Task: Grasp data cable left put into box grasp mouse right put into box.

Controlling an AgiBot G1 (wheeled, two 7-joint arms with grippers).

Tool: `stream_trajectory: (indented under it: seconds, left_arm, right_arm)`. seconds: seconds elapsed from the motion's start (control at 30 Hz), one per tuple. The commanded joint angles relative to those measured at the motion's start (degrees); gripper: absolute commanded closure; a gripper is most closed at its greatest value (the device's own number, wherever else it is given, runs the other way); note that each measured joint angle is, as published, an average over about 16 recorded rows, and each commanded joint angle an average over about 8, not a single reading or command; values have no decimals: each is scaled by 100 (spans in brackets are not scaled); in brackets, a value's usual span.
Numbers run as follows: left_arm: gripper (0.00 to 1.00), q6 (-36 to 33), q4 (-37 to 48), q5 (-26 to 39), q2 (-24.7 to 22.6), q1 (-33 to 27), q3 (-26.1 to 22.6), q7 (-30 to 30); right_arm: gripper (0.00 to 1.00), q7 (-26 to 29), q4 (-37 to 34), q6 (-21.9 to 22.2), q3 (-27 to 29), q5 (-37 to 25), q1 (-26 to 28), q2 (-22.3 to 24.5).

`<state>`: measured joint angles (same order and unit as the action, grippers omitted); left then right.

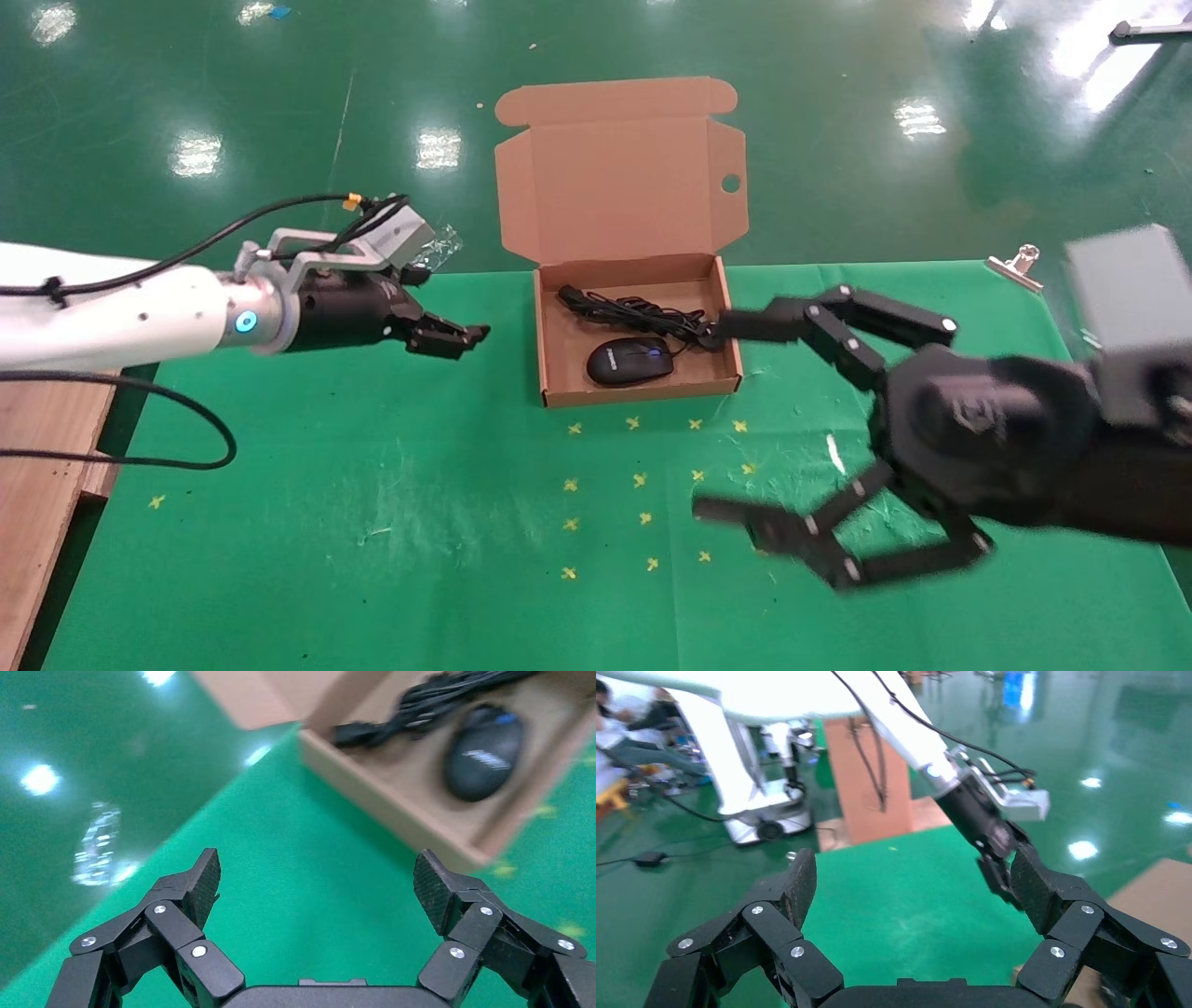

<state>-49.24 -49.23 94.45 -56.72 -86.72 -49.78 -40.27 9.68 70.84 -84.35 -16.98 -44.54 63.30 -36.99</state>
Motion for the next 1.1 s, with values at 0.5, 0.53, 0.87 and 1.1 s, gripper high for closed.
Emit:
stream_trajectory:
  seconds: [0.5,0.53,0.87,1.1]
  left_arm:
    - [0,-1331,-889,-1919,792,918,1232,1077]
    - [0,-1415,-945,-2041,842,976,1310,1146]
    - [0,-2248,-1501,-3242,1338,1551,2082,1820]
    - [0,-2829,-1889,-4080,1684,1952,2619,2290]
  right_arm:
    - [0,103,268,-135,89,271,-169,198]
    - [0,102,268,-135,88,271,-169,198]
    - [0,100,268,-133,84,274,-168,200]
    - [0,99,268,-132,81,276,-167,201]
